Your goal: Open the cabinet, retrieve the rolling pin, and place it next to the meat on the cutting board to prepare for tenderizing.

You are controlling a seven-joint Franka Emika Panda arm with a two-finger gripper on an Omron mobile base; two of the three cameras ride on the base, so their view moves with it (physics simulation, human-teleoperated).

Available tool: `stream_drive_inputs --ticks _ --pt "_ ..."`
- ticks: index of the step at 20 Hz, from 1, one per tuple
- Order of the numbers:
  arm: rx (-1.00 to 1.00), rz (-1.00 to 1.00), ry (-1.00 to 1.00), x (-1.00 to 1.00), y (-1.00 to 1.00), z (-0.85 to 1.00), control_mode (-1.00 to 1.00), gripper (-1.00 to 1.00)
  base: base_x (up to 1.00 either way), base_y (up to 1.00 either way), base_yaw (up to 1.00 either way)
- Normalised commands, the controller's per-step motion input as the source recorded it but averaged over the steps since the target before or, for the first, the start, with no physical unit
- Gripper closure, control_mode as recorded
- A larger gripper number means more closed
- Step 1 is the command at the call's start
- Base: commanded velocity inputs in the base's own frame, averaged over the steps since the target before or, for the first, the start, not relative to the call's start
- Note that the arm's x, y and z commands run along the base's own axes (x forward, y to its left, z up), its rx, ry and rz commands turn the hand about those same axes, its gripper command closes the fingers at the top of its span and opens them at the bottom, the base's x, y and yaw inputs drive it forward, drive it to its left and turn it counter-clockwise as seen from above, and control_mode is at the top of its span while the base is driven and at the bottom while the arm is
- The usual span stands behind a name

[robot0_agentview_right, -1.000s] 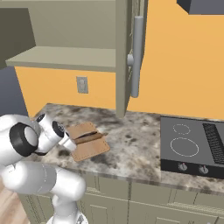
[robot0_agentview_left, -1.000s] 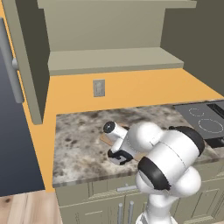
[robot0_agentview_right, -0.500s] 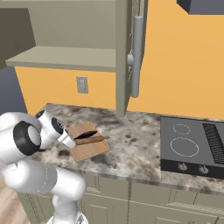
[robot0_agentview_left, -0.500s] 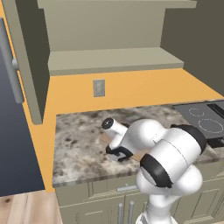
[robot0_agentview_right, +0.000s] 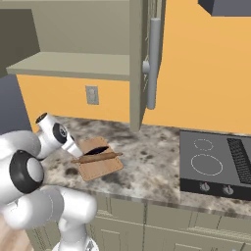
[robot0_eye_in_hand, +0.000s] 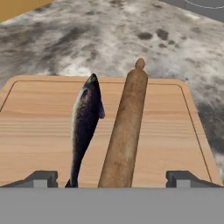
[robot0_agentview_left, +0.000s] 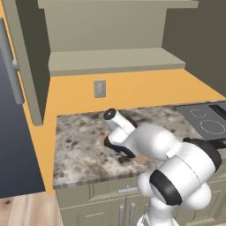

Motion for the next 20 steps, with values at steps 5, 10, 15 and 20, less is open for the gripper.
stream_drive_inputs --ticks 5,10,15,20 --pt "0.02 0.0 0.0 -0.18 0.0 0.45 -1.0 -1.0 0.0 0.0 0.0" --pt "0.01 0.0 0.0 -0.25 -0.05 0.49 -1.0 -1.0 0.0 0.0 0.0" --pt "0.0 0.0 0.0 -0.31 -0.1 0.41 -1.0 -1.0 0.0 0.0 0.0" --pt "0.0 0.0 0.0 -0.38 -0.07 0.35 -1.0 -1.0 0.0 0.0 0.0"
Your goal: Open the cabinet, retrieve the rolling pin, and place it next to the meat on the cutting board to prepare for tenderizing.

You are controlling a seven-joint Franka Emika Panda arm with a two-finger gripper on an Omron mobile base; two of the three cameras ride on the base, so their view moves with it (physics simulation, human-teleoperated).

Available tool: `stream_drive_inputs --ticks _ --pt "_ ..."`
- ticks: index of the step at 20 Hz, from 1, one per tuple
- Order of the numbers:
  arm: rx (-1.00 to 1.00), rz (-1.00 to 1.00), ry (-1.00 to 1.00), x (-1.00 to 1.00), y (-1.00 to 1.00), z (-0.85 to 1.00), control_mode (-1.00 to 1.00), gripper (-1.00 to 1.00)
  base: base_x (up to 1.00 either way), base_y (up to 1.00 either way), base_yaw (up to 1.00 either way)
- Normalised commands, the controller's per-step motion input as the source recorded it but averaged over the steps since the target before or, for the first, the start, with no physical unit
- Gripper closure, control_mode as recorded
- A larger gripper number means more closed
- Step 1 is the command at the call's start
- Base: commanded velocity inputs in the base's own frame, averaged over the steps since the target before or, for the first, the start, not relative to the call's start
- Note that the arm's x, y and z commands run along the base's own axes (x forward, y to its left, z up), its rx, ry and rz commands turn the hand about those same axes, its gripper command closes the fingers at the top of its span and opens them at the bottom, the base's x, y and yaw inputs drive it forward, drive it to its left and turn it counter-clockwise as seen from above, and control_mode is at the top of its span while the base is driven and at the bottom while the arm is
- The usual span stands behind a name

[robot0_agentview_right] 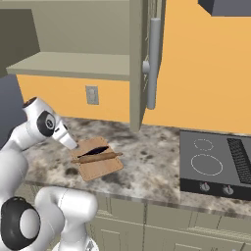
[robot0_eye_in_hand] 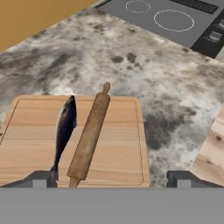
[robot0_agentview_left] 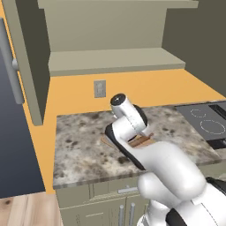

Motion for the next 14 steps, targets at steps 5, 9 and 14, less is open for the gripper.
stream_drive_inputs --ticks 5,9,14 --pt "0.0 0.0 0.0 -0.3 -0.02 0.22 -1.0 -1.0 0.0 0.0 0.0" --pt "0.0 0.0 0.0 -0.29 -0.02 0.14 -1.0 -1.0 0.0 0.0 0.0" --pt "0.0 0.0 0.0 -0.26 -0.01 0.05 -1.0 -1.0 0.0 0.0 0.0"
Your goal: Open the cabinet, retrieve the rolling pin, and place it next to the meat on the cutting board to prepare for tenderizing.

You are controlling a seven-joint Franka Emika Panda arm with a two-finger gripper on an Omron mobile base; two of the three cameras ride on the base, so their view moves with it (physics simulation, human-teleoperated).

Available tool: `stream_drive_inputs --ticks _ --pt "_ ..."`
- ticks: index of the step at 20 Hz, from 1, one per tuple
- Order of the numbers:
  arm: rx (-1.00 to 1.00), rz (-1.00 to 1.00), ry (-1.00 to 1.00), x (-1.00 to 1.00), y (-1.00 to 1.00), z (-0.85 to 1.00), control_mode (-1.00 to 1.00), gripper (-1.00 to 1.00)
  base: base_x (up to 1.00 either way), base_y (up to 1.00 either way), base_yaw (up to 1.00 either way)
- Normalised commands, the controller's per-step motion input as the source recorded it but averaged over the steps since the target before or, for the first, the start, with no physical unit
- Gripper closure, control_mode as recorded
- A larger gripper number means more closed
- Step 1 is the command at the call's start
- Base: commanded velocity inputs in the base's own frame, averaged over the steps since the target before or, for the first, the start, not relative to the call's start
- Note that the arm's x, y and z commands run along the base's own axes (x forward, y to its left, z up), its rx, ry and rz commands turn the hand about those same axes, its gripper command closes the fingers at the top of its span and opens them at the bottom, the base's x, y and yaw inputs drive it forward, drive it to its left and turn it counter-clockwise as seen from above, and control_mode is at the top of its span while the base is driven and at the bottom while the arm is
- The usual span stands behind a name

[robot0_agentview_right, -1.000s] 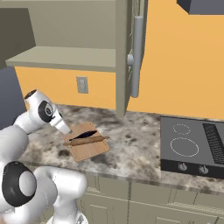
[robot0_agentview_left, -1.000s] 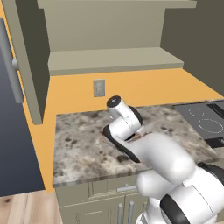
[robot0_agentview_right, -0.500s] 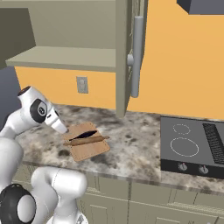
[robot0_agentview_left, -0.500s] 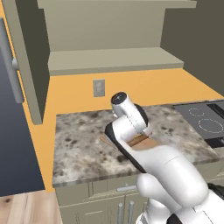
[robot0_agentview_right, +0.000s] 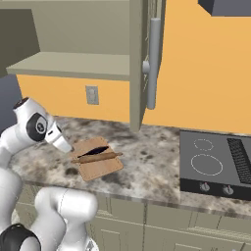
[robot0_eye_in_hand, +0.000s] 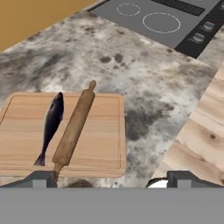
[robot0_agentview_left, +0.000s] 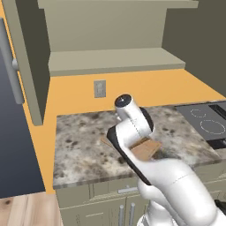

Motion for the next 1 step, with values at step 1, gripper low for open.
stream_drive_inputs --ticks 1 --pt "0.0 0.0 0.0 -0.25 0.0 0.03 -1.0 -1.0 0.0 0.0 0.0"
